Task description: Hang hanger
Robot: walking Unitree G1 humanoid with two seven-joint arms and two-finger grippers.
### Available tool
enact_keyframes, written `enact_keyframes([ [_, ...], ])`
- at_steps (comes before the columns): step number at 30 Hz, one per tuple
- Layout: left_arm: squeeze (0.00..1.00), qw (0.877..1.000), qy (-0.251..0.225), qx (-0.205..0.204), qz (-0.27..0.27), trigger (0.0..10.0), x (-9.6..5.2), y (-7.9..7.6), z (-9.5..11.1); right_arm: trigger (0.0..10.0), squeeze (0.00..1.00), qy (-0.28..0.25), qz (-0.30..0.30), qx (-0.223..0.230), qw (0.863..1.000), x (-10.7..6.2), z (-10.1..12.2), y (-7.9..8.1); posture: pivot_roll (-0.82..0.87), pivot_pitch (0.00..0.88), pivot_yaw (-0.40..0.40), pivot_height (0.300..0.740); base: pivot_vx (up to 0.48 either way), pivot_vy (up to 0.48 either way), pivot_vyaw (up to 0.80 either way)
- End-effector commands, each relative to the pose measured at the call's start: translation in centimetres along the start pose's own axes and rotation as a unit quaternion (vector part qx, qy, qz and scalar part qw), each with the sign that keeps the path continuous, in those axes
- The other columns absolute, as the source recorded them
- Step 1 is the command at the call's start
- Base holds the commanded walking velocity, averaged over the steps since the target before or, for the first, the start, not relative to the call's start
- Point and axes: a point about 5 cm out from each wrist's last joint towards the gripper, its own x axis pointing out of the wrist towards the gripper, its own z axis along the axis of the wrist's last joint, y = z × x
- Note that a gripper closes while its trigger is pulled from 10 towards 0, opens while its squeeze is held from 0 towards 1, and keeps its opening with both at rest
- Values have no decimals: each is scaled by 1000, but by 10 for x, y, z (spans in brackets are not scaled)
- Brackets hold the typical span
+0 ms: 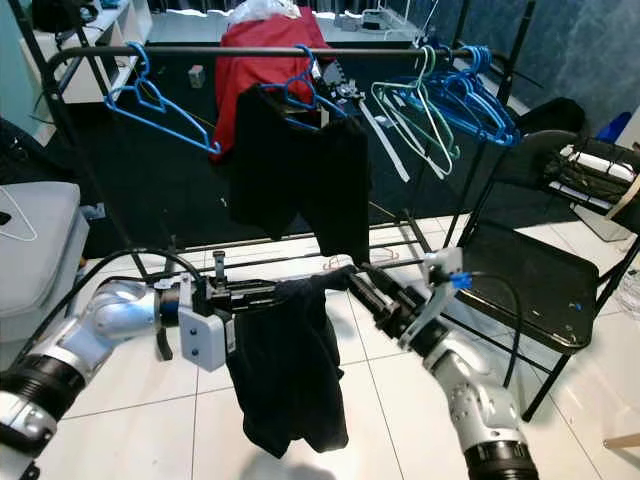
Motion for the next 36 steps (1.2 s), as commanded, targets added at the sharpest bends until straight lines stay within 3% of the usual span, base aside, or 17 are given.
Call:
enact_keyframes([
  [1,43,1000,6,0,-27,10000,-7,-9,-1,10000,0,17,-20,23,999,-9,-3,-7,-108,87,-40,740,0,0,0],
  [8,47,1000,11,1,-24,10000,-11,-7,-2,10000,0,52,-6,47,998,-18,-8,-5,-105,88,-40,740,0,0,0],
  [10,47,1000,10,4,-24,10000,-12,-5,-1,10000,0,89,-4,63,994,-26,-18,-6,-102,87,-35,740,0,0,0],
  [13,43,1000,9,6,-25,10000,-12,-5,-1,10000,0,104,8,82,991,-30,-22,-4,-103,87,-34,740,0,0,0],
  [15,47,1000,6,7,-26,10000,-11,-4,0,10000,0,124,57,132,982,-35,-26,8,-105,87,-35,740,0,0,0],
  [24,47,1000,-11,10,-27,10000,-6,-4,4,10000,0,119,118,201,965,-33,-26,25,-99,85,-37,740,0,0,0],
  [33,47,999,-21,7,-31,10000,-2,-8,7,10000,0,135,142,182,964,-28,-23,28,-98,84,-39,740,0,0,0],
  [36,47,999,-24,7,-31,10000,-1,-8,8,10000,0,144,116,167,969,-28,-23,20,-98,82,-39,740,0,0,0],
])
